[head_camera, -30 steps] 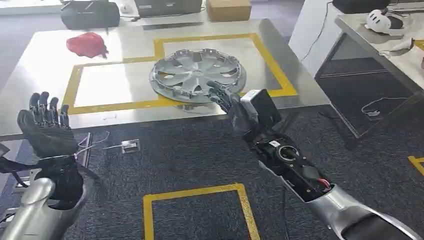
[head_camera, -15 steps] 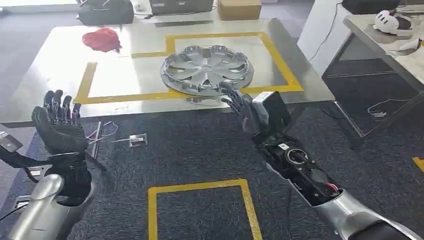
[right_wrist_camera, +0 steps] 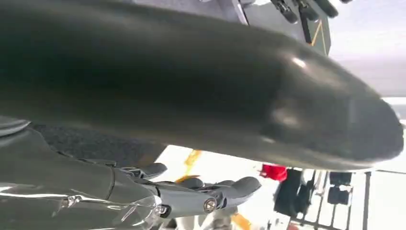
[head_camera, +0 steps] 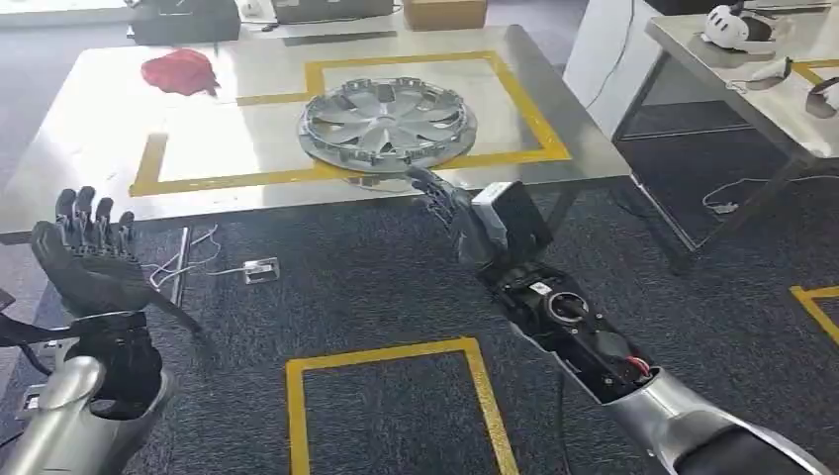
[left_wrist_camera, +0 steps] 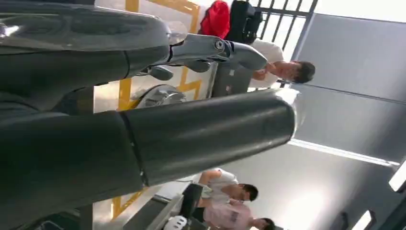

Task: Take the parts from the cabinet and place them on the table.

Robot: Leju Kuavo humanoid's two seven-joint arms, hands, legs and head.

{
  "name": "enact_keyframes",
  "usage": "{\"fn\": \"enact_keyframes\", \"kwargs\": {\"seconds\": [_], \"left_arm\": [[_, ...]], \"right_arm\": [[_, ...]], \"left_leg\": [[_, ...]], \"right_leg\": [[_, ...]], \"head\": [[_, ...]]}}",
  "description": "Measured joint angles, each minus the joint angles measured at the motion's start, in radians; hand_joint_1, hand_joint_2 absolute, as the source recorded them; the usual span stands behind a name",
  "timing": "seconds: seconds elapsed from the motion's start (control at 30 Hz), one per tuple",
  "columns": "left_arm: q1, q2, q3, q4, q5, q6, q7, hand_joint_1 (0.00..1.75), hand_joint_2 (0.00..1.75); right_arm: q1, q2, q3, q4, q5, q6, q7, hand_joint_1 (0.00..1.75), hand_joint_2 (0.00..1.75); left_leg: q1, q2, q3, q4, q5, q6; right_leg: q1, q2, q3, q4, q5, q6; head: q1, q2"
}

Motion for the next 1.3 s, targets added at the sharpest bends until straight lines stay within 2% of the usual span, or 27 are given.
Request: {"fn": "enact_keyframes", "kwargs": {"seconds": [0.03, 0.07, 0.1, 0.17, 0.2, 0.23, 0.27, 0.3, 0.37, 0.4, 0.5, 0.57, 0.6, 0.67, 0.73, 0.77, 0.8, 0.87, 0.9, 0.93, 1.03, 1.07, 1.1, 1.2, 1.23, 1.27, 1.3], "left_arm": [[0.001, -0.001, 0.0, 0.0, 0.0, 0.0, 0.0, 0.0, 0.0], [-0.001, -0.001, 0.0, 0.0, 0.0, 0.0, -0.001, 0.0, 0.0], [-0.001, -0.001, 0.0, 0.0, 0.0, 0.0, -0.002, 0.0, 0.0], [0.0, -0.001, 0.0, 0.0, 0.0, 0.0, -0.002, 0.0, 0.0], [0.002, -0.001, 0.0, 0.0, 0.0, 0.0, -0.002, 0.0, 0.0], [0.004, -0.001, 0.0, 0.0, 0.0, 0.0, -0.002, 0.0, 0.0], [0.007, -0.001, 0.0, 0.0, 0.0, 0.0, -0.002, 0.0, 0.0], [0.009, -0.001, 0.0, 0.0, 0.0, 0.002, -0.002, 0.0, 0.0], [0.008, -0.001, 0.0, 0.0, 0.0, 0.003, -0.003, 0.0, 0.0], [0.008, -0.001, 0.0, 0.0, 0.0, 0.003, -0.003, 0.0, 0.0], [0.011, -0.001, 0.0, 0.0, 0.0, 0.005, -0.004, 0.0, 0.0], [0.01, 0.0, 0.0, 0.0, 0.0, 0.006, -0.005, 0.0, 0.0], [0.009, 0.001, 0.0, 0.0, 0.0, 0.007, -0.005, 0.0, 0.0], [0.01, 0.001, 0.0, 0.0, 0.0, 0.006, -0.005, 0.0, 0.0], [0.013, 0.002, 0.0, 0.0, 0.0, 0.007, -0.005, 0.0, 0.0], [0.014, 0.002, 0.0, 0.0, 0.0, 0.007, -0.005, 0.0, 0.0], [0.014, 0.002, 0.0, 0.0, 0.0, 0.007, -0.005, 0.0, 0.0], [0.012, 0.002, 0.0, 0.0, 0.0, 0.006, -0.005, 0.0, 0.0], [0.009, 0.002, 0.0, 0.0, 0.0, 0.005, -0.005, 0.0, 0.0], [0.01, 0.001, 0.0, 0.0, 0.0, 0.004, -0.005, 0.0, 0.0], [0.01, 0.002, 0.0, -0.001, -0.001, 0.003, -0.006, 0.0, 0.0], [0.01, 0.0, 0.0, -0.001, -0.002, 0.002, -0.006, 0.0, 0.0], [0.009, -0.001, 0.0, -0.002, -0.002, 0.002, -0.005, 0.0, 0.0], [0.01, -0.002, 0.0, -0.002, -0.002, 0.002, -0.004, 0.0, 0.0], [0.011, -0.002, 0.0, -0.002, -0.002, 0.002, -0.002, 0.0, 0.0], [0.013, -0.002, 0.0, -0.002, -0.004, 0.002, 0.0, 0.0, 0.0], [0.014, -0.002, 0.0, -0.002, -0.005, 0.002, 0.001, 0.0, 0.0]], "right_arm": [[0.0, 0.0, 0.0, 0.0, 0.0, 0.0, 0.0, 0.0, 0.0], [0.0, 0.0, -0.001, 0.0, 0.0, 0.0, 0.0, 0.0, 0.0], [0.0, 0.0, -0.001, 0.0, 0.0, 0.0, 0.0, 0.0, 0.0], [0.001, 0.0, -0.001, 0.001, 0.0, 0.0, 0.0, 0.0, 0.0], [0.002, 0.0, 0.0, 0.001, 0.0, 0.0, 0.0, 0.0, 0.0], [0.002, 0.0, 0.0, 0.002, 0.0, 0.0, 0.0, 0.0, 0.0], [0.003, 0.0, 0.0, 0.002, 0.0, 0.0, 0.0, 0.0, 0.0], [0.003, 0.0, 0.0, 0.002, 0.0, 0.0, 0.0, 0.0, 0.0], [0.001, 0.0, 0.0, 0.002, 0.0, 0.0, 0.0, 0.0, 0.0], [0.0, 0.0, 0.0, 0.002, 0.0, 0.0, 0.0, 0.0, 0.0], [0.001, 0.0, 0.0, 0.001, 0.0, 0.0, -0.001, 0.0, 0.0], [0.001, 0.0, 0.0, 0.001, 0.0, 0.001, -0.002, 0.0, 0.0], [0.001, 0.0, 0.001, 0.001, 0.0, 0.001, -0.002, 0.0, 0.0], [0.001, 0.0, 0.001, 0.001, 0.0, 0.0, -0.002, 0.0, 0.0], [0.004, 0.0, 0.002, 0.002, 0.0, 0.0, -0.002, 0.0, 0.0], [0.005, 0.0, 0.002, 0.002, 0.0, 0.0, -0.002, 0.0, 0.0], [0.007, 0.0, 0.002, 0.002, 0.0, 0.0, -0.002, 0.0, 0.0], [0.007, 0.0, 0.002, 0.001, 0.0, 0.0, -0.003, 0.0, 0.0], [0.007, 0.0, 0.001, 0.001, 0.0, 0.0, -0.003, 0.0, 0.0], [0.007, 0.0, 0.0, 0.001, 0.0, 0.0, -0.003, 0.0, 0.0], [0.009, 0.0, 0.0, 0.001, 0.0, 0.0, -0.005, 0.0, 0.0], [0.009, 0.0, 0.0, 0.001, 0.0, 0.0, -0.005, 0.0, 0.0], [0.01, 0.0, -0.001, 0.001, 0.0, 0.0, -0.005, 0.0, 0.0], [0.015, 0.0, -0.002, 0.001, 0.001, 0.0, -0.005, 0.0, 0.0], [0.019, 0.0, -0.001, 0.001, 0.002, -0.002, -0.005, 0.0, 0.0], [0.024, 0.0, -0.001, 0.001, 0.005, -0.002, -0.005, 0.0, 0.0], [0.025, 0.0, -0.001, 0.001, 0.011, -0.002, -0.005, 0.0, 0.0]], "left_leg": [[0.004, 0.001, -0.003, -0.007, 0.008, 0.012], [0.007, 0.004, -0.008, -0.009, 0.015, 0.021], [0.007, 0.004, -0.016, -0.009, 0.021, 0.029], [0.005, 0.005, -0.032, -0.009, 0.034, 0.036], [0.003, 0.005, -0.041, -0.008, 0.04, 0.036], [0.003, 0.005, -0.047, -0.008, 0.045, 0.035], [0.002, 0.005, -0.053, -0.008, 0.05, 0.034], [0.001, 0.004, -0.056, -0.008, 0.055, 0.032], [0.001, 0.002, -0.057, -0.008, 0.061, 0.025], [-0.001, 0.001, -0.062, -0.009, 0.067, 0.018], [0.001, 0.002, -0.071, -0.012, 0.084, 0.0], [0.001, 0.004, -0.079, -0.005, 0.075, -0.01], [0.001, 0.005, -0.095, 0.026, 0.039, -0.015], [0.001, 0.004, -0.158, 0.182, -0.063, -0.02], [0.001, 0.004, -0.205, 0.318, -0.118, -0.023], [0.001, 0.004, -0.196, 0.315, -0.111, -0.022], [0.001, 0.004, -0.157, 0.263, -0.085, -0.021], [0.001, 0.005, -0.042, 0.086, -0.02, -0.014], [0.0, 0.005, 0.012, -0.01, -0.019, -0.006], [-0.008, 0.004, 0.01, -0.013, -0.009, 0.004], [-0.011, 0.002, 0.001, -0.009, 0.002, 0.021], [-0.003, 0.005, -0.002, -0.018, 0.012, 0.032], [-0.001, 0.007, -0.006, -0.019, 0.02, 0.037], [-0.001, 0.01, -0.029, -0.018, 0.037, 0.045], [-0.002, 0.01, -0.037, -0.018, 0.043, 0.044], [-0.001, 0.01, -0.043, -0.017, 0.049, 0.043], [-0.001, 0.01, -0.049, -0.017, 0.054, 0.041]], "right_leg": [[0.0, 0.002, -0.005, 0.001, 0.003, 0.006], [-0.005, 0.003, -0.013, 0.015, -0.017, 0.009], [-0.004, 0.003, -0.032, 0.063, -0.065, 0.014], [-0.007, 0.003, -0.091, 0.24, -0.168, 0.023], [-0.007, 0.003, -0.114, 0.316, -0.2, 0.025], [-0.007, 0.003, -0.115, 0.345, -0.207, 0.025], [-0.007, 0.003, -0.093, 0.323, -0.193, 0.024], [-0.006, 0.003, -0.045, 0.255, -0.162, 0.02], [-0.006, 0.005, 0.081, 0.05, -0.087, 0.008], [-0.003, 0.009, 0.104, 0.005, -0.104, 0.0], [0.007, 0.012, 0.088, 0.003, -0.09, -0.009], [-0.006, 0.007, 0.084, -0.013, -0.068, -0.023], [-0.005, 0.007, 0.077, -0.014, -0.06, -0.026], [-0.004, 0.003, 0.054, -0.014, -0.045, -0.036], [-0.003, 0.002, 0.029, -0.013, -0.029, -0.037], [-0.003, 0.002, 0.021, -0.012, -0.023, -0.037], [-0.003, 0.002, 0.012, -0.012, -0.016, -0.035], [-0.003, 0.002, 0.001, -0.007, -0.008, -0.029], [-0.003, 0.002, -0.002, -0.002, -0.005, -0.025], [0.005, 0.003, -0.01, 0.001, 0.0, -0.019], [0.001, 0.003, -0.012, -0.005, 0.016, 0.001], [0.002, 0.004, -0.016, -0.004, 0.016, 0.006], [-0.001, 0.005, -0.027, 0.022, -0.02, 0.012], [-0.007, 0.004, -0.106, 0.266, -0.172, 0.024], [-0.007, 0.004, -0.121, 0.327, -0.197, 0.026], [-0.007, 0.004, -0.113, 0.337, -0.197, 0.027], [-0.007, 0.004, -0.078, 0.295, -0.176, 0.026]], "head": [[0.002, 0.0], [-0.001, 0.0], [0.008, 0.0], [0.022, 0.0], [0.025, 0.0], [0.028, 0.0], [0.032, 0.0], [0.035, 0.0], [0.044, 0.0], [0.044, 0.0], [0.045, 0.0], [0.038, 0.0], [0.03, 0.0], [0.011, 0.0], [0.002, 0.0], [-0.001, 0.0], [-0.003, 0.0], [-0.011, 0.0], [-0.014, 0.0], [-0.014, 0.0], [-0.007, 0.0], [-0.008, 0.0], [-0.006, 0.0], [0.017, 0.0], [0.018, 0.0], [0.021, 0.0], [0.025, 0.0]]}}
